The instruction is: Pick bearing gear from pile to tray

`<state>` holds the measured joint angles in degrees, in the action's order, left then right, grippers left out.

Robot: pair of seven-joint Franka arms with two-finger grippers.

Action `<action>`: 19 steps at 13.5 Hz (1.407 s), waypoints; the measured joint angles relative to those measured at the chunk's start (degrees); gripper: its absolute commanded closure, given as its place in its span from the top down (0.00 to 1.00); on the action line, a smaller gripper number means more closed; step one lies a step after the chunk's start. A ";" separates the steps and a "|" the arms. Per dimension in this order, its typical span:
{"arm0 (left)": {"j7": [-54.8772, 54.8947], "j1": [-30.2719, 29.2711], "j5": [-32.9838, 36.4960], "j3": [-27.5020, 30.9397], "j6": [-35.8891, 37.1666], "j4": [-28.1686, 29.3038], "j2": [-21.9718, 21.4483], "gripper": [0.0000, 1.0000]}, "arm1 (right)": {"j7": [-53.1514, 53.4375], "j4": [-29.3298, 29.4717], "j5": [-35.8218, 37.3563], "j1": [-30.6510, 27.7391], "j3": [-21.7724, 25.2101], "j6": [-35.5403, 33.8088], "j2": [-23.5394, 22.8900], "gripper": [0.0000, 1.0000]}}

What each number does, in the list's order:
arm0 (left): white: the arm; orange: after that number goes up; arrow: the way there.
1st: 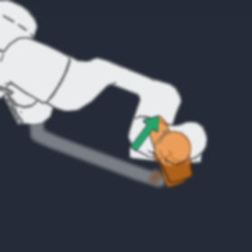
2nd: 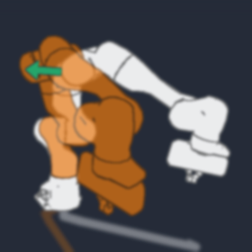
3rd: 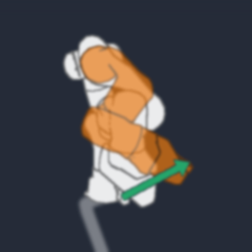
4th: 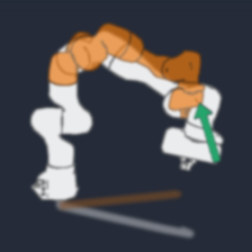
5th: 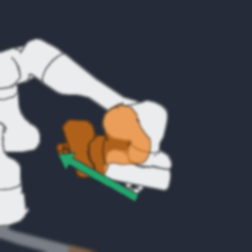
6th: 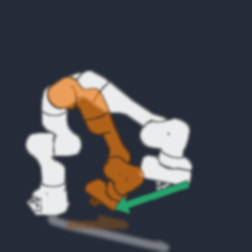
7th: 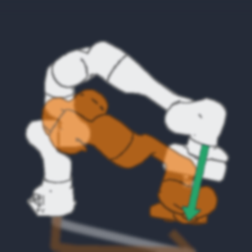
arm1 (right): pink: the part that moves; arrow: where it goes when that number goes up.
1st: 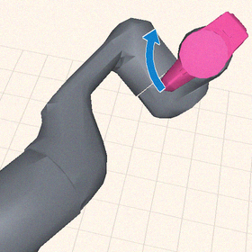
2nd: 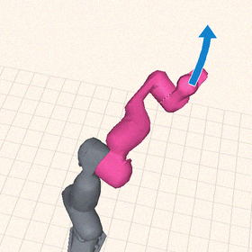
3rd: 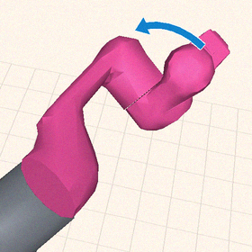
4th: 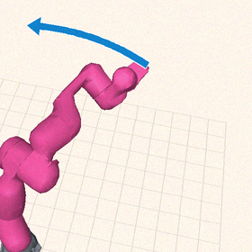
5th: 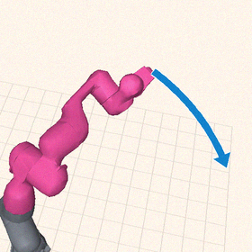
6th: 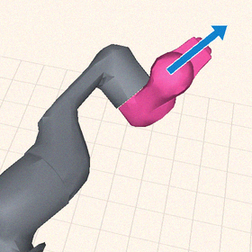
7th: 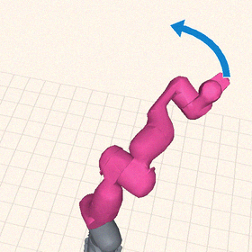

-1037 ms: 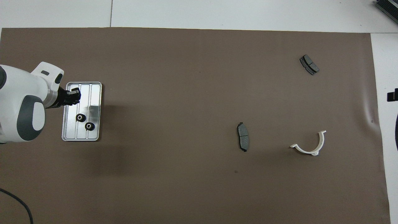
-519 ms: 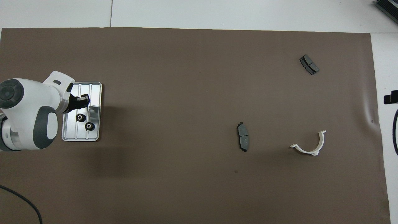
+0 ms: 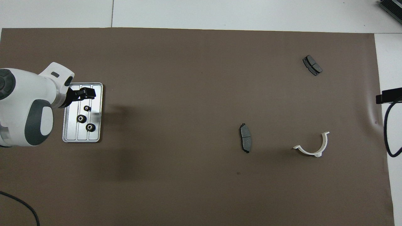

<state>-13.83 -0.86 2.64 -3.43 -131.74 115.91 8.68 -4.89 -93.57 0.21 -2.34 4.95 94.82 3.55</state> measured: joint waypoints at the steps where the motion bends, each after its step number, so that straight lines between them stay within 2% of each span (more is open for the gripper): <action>1: 2.72 0.04 0.00 -0.37 3.97 -2.01 -1.16 1.00 | 0.00 -0.02 0.00 0.00 -0.09 0.00 -0.56 1.00; 4: 9.63 0.50 -0.01 -1.18 12.11 -5.72 -4.70 1.00 | 0.00 -0.04 0.00 0.01 -1.02 0.00 -2.21 1.00; 8: 11.74 0.54 -0.16 -1.76 23.77 -7.96 -11.51 1.00 | 1.04 -0.08 -0.02 0.02 -2.25 0.00 -4.04 1.00; 10: 12.58 0.56 -2.09 -1.67 31.48 -12.14 -13.59 1.00 | 1.13 -0.12 -0.02 0.02 -2.32 -0.21 -4.11 1.00; 12: 13.06 0.58 -3.46 -1.50 37.88 -18.09 -13.89 1.00 | 1.14 -0.30 -0.02 0.02 -2.32 -0.23 -4.10 1.00; 14: 14.07 0.58 -3.72 -1.41 39.70 -20.11 -13.85 1.00 | 1.14 -0.39 -0.03 0.02 -2.32 -0.23 -4.10 1.00; 19: 15.14 0.57 -5.72 -0.43 39.88 -20.32 -13.10 1.00 | 1.14 -0.39 -0.03 0.02 -2.32 -0.23 -4.00 1.00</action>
<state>1.32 -0.28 -3.07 -3.86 -91.86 95.59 -4.43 -3.75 -93.96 0.18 -2.33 2.63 94.58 -0.45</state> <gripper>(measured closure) 0.000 0.000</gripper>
